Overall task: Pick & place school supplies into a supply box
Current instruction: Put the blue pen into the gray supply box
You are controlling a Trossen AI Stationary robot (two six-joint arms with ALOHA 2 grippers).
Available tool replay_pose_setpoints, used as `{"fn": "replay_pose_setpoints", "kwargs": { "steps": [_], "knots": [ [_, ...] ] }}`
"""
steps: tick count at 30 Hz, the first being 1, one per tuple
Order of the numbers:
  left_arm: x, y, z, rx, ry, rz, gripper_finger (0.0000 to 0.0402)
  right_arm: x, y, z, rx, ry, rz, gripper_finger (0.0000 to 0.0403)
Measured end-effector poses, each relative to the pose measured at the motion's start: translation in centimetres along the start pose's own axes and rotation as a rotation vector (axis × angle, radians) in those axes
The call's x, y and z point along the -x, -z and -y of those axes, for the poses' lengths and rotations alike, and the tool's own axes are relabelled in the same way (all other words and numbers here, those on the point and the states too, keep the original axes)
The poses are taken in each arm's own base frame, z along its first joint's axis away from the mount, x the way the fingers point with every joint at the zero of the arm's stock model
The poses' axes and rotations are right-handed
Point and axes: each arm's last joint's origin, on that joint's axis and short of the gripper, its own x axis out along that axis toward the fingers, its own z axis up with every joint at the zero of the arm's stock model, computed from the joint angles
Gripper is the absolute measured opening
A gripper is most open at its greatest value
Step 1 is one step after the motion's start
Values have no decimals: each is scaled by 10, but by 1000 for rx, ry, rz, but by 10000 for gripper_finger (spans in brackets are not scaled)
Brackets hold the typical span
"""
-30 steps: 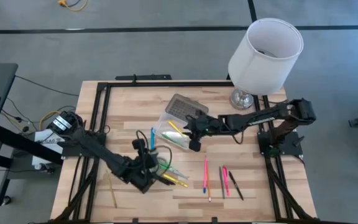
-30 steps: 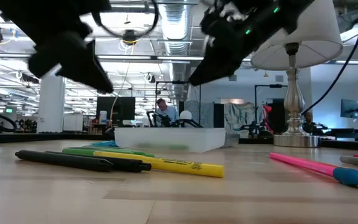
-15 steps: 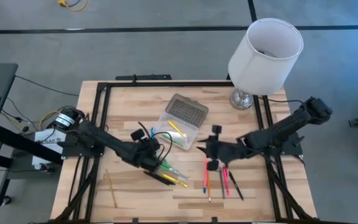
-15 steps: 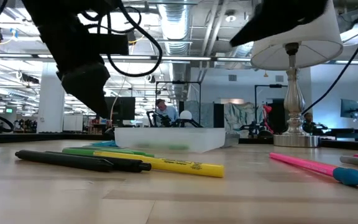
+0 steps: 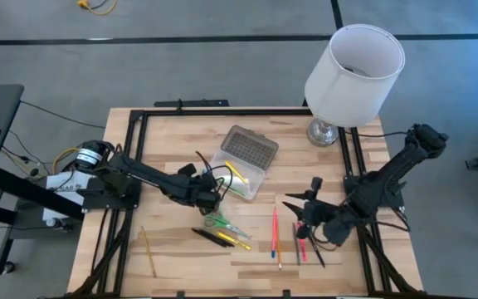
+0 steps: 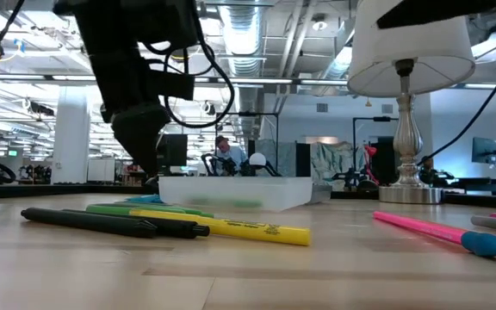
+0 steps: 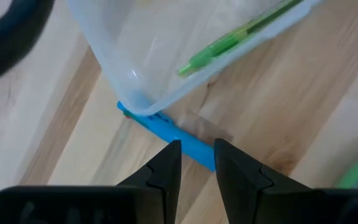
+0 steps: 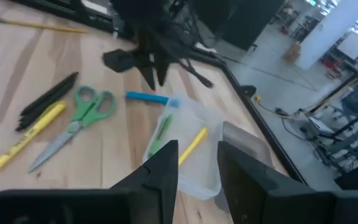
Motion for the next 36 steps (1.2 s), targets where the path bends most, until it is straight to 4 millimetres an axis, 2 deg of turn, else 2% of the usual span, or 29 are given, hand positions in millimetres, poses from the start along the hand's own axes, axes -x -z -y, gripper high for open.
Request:
{"fn": "replay_pose_setpoints", "kwargs": {
  "steps": [8,19,24,29,36],
  "knots": [
    [-3,-4,-4,22,16,-22,90,12,1,-8,26,34,37,107],
    [-4,-4,-5,13,40,-46,91,12,1,-7,13,40,35,107],
    [-3,-1,-1,-41,119,-97,107,12,2,-7,10,39,34,107],
    [0,5,3,-178,210,-160,116,12,2,-7,9,39,34,107],
    [0,4,3,-73,165,-137,116,12,2,-7,8,39,34,107]
  ]
}}
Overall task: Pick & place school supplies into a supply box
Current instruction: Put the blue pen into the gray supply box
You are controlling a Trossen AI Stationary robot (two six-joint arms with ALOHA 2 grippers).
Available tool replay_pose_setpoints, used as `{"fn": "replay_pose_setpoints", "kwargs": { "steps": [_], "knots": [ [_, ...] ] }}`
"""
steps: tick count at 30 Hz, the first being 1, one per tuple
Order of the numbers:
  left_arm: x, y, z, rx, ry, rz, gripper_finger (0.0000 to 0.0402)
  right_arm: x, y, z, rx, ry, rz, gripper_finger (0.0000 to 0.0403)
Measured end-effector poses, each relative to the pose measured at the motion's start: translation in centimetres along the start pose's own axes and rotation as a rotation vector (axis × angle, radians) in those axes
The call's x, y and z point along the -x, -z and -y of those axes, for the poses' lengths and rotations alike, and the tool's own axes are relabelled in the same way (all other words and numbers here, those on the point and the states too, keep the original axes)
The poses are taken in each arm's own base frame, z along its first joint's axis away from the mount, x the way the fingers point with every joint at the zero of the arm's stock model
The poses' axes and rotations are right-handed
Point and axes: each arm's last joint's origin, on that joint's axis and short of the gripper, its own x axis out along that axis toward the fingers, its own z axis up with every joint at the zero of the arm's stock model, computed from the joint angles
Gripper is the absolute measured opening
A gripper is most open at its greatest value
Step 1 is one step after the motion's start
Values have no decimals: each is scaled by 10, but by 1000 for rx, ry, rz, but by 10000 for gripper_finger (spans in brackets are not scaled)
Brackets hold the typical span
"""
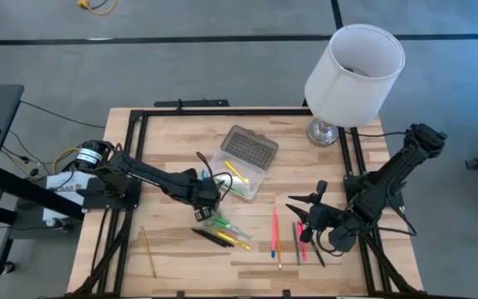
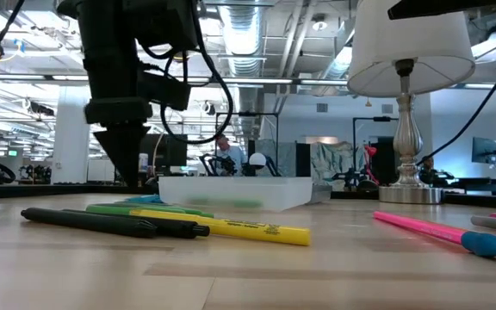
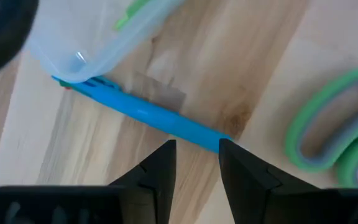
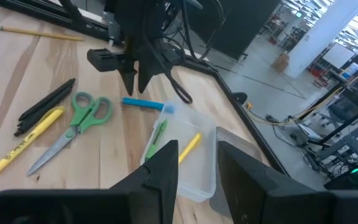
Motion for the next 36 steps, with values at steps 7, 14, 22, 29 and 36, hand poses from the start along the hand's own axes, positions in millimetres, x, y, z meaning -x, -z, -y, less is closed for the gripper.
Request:
{"fn": "replay_pose_setpoints", "kwargs": {
  "steps": [7,14,22,29,36],
  "knots": [
    [-5,-9,-5,86,-33,108,116,0,0,0,-9,-1,0,107],
    [-27,5,-12,100,-3,89,116,0,0,0,-9,-2,-1,107],
    [-28,9,-14,111,-34,62,116,0,0,0,-10,-2,-1,107],
    [-25,17,-16,107,-57,-8,116,0,0,0,-13,-3,-3,107],
    [-3,21,-7,-101,-40,-11,116,0,0,0,-11,-3,-4,107]
  ]
}}
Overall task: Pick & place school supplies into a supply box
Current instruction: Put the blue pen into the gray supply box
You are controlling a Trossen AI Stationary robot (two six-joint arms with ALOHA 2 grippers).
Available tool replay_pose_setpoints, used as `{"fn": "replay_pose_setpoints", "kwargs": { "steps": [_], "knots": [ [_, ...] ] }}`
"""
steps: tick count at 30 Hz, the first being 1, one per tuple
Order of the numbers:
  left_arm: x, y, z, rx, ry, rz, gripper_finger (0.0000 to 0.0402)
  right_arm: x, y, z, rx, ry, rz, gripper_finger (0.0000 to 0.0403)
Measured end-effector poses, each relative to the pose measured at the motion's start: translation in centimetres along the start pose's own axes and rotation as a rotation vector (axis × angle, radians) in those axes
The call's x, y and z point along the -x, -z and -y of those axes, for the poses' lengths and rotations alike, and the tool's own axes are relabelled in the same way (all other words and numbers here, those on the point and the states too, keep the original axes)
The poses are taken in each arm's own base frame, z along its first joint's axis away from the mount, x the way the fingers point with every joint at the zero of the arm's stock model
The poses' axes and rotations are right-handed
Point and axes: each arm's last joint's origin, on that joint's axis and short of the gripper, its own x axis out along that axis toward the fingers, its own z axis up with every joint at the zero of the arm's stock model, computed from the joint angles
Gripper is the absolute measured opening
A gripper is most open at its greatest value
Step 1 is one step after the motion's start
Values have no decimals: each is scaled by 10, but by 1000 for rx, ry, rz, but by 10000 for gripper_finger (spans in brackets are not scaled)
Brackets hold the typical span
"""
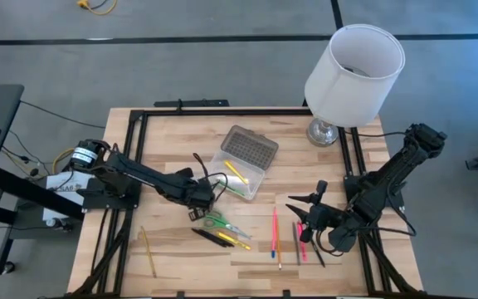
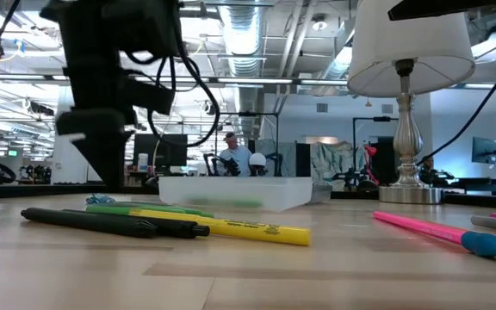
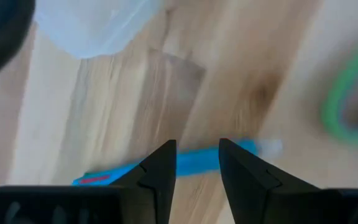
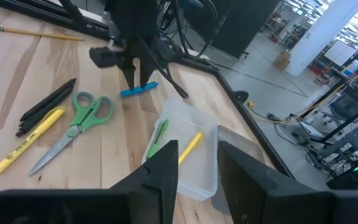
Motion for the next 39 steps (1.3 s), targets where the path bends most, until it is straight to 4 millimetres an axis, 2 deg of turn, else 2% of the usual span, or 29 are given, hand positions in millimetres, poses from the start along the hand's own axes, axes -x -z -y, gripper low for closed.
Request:
{"fn": "replay_pose_setpoints", "kwargs": {
  "steps": [5,15,29,39],
  "knots": [
    [12,11,2,-211,-19,-46,116,0,0,0,1,0,0,107],
    [-5,26,-5,-423,-98,-71,116,0,1,0,14,-1,-7,107],
    [-25,26,-15,-472,-81,-1,116,0,2,0,26,0,-12,107],
    [-31,22,-27,-238,71,-76,116,-3,4,3,37,7,-30,107]
  ]
}}
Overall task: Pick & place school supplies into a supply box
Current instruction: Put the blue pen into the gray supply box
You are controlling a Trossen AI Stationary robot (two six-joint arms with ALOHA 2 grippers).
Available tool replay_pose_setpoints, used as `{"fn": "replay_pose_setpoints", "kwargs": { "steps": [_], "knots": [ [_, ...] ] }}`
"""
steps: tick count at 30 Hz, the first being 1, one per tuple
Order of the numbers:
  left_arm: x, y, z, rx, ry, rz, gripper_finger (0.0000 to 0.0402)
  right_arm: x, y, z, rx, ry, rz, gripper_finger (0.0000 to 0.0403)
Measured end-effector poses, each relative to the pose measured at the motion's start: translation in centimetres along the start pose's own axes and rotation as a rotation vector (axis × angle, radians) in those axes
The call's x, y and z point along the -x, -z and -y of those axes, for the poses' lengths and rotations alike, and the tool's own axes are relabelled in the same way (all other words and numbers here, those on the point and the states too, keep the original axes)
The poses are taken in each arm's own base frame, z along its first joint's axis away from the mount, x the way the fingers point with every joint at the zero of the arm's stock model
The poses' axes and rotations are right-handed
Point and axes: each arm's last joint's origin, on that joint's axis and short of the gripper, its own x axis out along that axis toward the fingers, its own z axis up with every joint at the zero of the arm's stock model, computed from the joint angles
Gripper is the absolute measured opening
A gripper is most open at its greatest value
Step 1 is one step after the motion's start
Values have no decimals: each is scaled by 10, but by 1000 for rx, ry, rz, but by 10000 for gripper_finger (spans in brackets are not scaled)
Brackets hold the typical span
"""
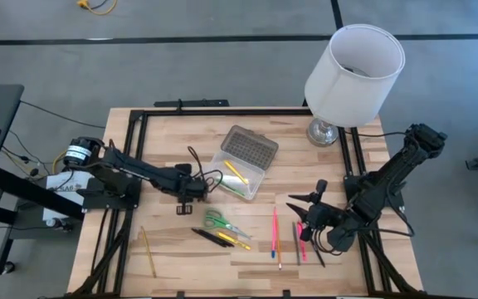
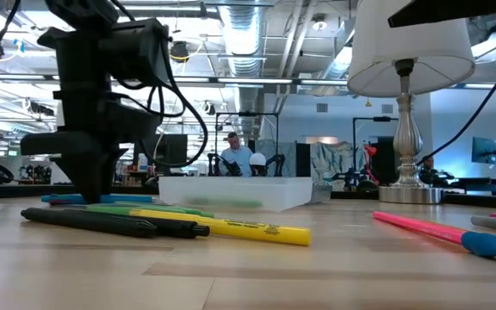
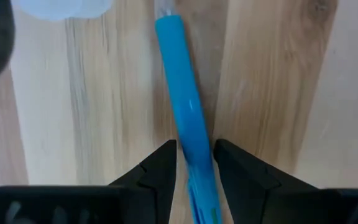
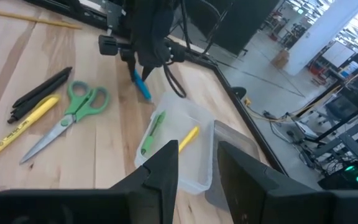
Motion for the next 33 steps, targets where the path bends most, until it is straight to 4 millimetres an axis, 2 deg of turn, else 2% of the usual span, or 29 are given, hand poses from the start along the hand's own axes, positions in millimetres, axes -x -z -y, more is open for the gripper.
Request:
{"fn": "replay_pose_setpoints", "kwargs": {
  "steps": [6,15,24,33],
  "knots": [
    [-1,1,-2,59,29,-20,107,-10,0,4,-15,-33,-37,107],
    [-1,2,-1,70,44,-41,43,-19,1,9,-31,-52,-68,107],
    [0,4,2,65,38,-51,69,-19,2,7,-27,-70,-73,107],
    [14,-3,20,11,66,-45,49,-19,2,7,-27,-70,-73,107]
  ]
}}
